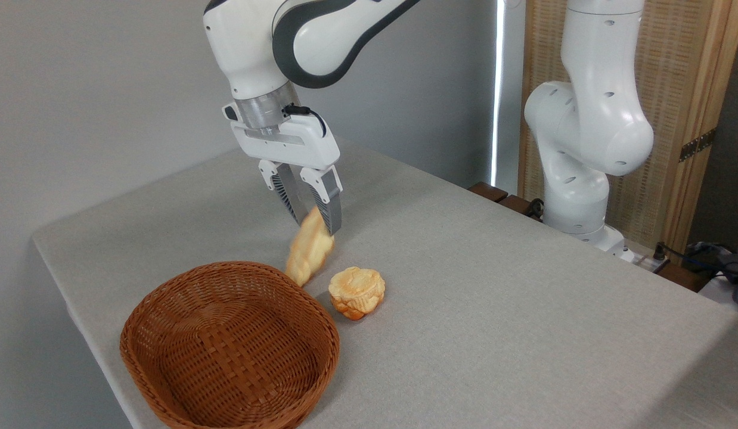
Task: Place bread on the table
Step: 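Lower the bread roll onto the table beside the bun and release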
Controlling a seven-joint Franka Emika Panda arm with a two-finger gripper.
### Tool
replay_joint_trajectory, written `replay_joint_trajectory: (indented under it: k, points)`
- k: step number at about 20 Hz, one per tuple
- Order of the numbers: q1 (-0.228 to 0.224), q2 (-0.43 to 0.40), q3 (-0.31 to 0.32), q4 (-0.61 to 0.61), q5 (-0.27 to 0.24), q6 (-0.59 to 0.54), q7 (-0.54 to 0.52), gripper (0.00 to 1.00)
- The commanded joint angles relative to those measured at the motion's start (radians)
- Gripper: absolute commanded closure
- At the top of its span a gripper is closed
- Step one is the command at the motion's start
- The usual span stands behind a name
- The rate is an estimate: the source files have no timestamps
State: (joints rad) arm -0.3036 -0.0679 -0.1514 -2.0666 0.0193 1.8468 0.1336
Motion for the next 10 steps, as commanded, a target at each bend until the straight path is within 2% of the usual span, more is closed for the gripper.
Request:
replay_joint_trajectory:
  k: [1, 6, 10]
  points:
    - [-0.005, -0.006, 0.006, 0.006, 0.018, -0.011, 0.018, 0.0]
    - [0.008, -0.006, 0.021, 0.083, 0.019, -0.005, 0.02, 0.0]
    - [0.023, -0.003, 0.116, 0.166, 0.033, 0.008, 0.04, 0.0]
